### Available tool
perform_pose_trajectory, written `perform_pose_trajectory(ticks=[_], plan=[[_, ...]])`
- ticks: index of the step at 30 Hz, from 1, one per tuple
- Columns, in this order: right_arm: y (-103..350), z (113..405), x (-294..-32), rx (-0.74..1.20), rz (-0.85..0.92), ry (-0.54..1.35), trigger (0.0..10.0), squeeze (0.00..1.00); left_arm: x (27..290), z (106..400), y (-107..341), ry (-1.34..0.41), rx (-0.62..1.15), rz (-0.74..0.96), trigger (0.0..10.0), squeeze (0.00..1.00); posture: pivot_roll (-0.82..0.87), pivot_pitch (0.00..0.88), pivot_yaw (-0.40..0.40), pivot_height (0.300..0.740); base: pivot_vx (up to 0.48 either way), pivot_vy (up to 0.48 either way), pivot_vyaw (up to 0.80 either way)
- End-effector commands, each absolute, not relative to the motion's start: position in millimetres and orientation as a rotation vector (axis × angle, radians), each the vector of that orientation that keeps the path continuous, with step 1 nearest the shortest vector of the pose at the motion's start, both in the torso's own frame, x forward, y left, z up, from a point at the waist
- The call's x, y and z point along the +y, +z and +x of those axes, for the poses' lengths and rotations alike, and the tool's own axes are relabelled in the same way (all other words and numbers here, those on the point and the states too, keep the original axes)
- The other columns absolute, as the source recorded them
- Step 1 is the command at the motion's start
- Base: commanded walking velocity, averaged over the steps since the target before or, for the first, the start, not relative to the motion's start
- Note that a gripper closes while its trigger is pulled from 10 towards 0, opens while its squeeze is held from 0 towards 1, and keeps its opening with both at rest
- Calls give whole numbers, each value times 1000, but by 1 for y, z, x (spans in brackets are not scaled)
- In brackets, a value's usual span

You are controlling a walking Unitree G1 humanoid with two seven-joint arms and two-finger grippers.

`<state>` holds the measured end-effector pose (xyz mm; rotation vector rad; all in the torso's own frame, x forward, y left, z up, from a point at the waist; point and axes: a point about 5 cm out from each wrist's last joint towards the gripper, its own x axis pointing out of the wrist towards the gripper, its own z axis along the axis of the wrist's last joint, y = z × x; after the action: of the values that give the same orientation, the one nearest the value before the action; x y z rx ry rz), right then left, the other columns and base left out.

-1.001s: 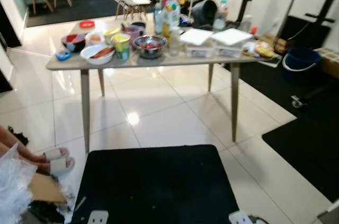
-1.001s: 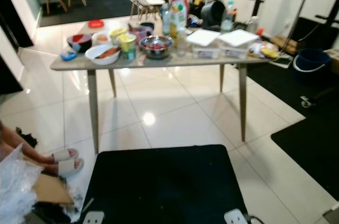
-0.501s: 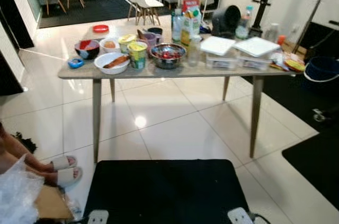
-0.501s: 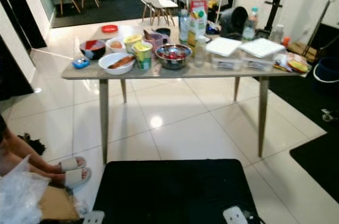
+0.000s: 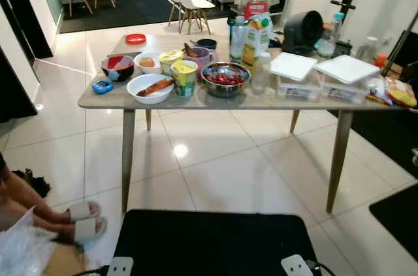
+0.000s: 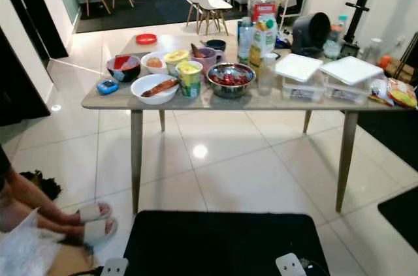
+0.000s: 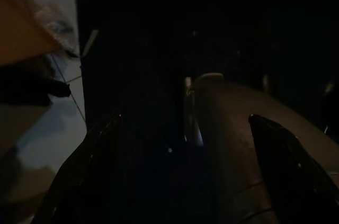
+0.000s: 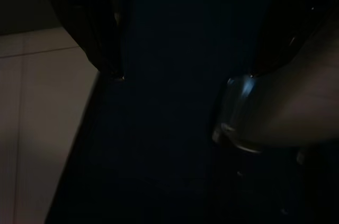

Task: Restocking fridge

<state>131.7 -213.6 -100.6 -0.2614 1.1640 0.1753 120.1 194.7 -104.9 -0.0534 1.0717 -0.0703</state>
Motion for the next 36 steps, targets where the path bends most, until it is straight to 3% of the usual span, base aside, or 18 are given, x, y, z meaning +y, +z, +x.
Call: perform_pose_trajectory(ticks=[1,26,36], plan=[[-101,127,-220,1184,-252,141,10000,0,191,113,-108,-77,1102,-58,10000,0,-44,0,-4,740,266,0,-800],[-102,125,-220,1185,-261,144,10000,0,192,112,-108,-75,1102,-54,10000,0,-40,0,-5,740,270,0,-26],[-101,128,-220,1179,-275,152,10000,0,194,112,-108,-60,1105,-47,10000,0,-37,0,-9,740,0,0,0]])
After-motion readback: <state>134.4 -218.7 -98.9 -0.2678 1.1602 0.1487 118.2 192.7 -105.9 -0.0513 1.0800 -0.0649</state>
